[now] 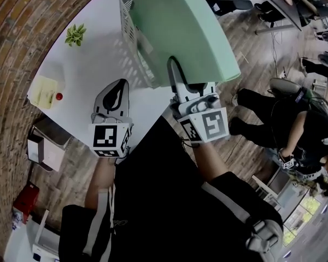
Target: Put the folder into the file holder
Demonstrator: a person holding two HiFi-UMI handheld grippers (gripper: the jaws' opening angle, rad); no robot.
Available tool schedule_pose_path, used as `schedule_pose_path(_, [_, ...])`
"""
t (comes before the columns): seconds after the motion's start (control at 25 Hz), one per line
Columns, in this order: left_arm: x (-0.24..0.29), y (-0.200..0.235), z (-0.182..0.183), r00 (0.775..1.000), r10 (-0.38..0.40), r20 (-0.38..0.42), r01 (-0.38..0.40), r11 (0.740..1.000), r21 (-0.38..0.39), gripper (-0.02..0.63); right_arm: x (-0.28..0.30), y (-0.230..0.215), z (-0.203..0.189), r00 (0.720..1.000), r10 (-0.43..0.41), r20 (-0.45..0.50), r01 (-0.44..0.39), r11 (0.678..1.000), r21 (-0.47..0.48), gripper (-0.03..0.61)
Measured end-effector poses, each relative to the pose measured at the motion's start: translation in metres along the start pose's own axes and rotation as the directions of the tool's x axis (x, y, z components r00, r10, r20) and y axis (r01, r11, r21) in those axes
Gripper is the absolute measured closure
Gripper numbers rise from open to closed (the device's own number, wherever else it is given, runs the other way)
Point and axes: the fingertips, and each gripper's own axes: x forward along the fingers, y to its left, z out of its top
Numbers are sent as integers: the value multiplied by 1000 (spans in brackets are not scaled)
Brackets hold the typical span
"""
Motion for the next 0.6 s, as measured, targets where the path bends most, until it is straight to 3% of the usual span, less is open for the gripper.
schedule_pose_path(0.36, [-10,18,1,1000,21,14,-20,999,-25,586,9,8,-11,990,21,-142,-27,999,-37,394])
schedule_pose_path(0.6, [-17,20,3,1000,19,25,-18,999,-38,586,12,15,-23,942,87,-324,-105,994,-36,345])
